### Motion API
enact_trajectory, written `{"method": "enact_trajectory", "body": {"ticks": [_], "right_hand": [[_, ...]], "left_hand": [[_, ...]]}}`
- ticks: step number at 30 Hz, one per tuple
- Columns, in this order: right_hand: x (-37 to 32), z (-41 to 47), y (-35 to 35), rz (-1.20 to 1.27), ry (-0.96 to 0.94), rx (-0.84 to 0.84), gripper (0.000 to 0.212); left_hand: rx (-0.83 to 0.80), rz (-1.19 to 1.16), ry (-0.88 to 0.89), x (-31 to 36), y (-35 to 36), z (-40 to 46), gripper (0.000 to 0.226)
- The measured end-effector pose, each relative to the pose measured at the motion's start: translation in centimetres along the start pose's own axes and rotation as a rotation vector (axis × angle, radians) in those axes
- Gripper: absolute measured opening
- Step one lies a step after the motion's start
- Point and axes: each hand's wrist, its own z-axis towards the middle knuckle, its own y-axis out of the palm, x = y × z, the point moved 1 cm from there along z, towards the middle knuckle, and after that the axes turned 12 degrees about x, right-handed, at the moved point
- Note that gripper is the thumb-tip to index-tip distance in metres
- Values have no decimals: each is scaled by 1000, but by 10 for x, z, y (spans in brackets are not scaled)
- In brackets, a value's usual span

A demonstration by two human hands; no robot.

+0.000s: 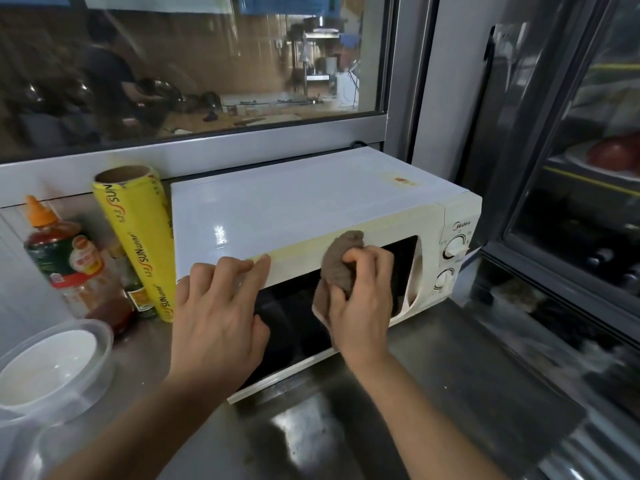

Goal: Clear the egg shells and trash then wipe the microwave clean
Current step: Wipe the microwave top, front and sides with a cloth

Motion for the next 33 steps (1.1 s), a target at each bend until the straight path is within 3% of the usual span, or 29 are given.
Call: {"method": "enact_trajectory", "body": {"ticks": [10, 14, 22, 33], "right_hand": [[58, 69, -27, -199, 220, 100, 34], [39, 50, -21, -111, 244, 105, 48], [-42, -29, 14, 22, 38, 29, 56], [-106, -84, 36, 148, -191, -105, 59]], "left_hand": [[7, -31, 34, -7, -2, 1, 64], [-26, -105, 38, -16, -12, -9, 68], [-35, -121, -123, -57, -39, -40, 66], [-24, -119, -161, -81, -54, -54, 68]]}}
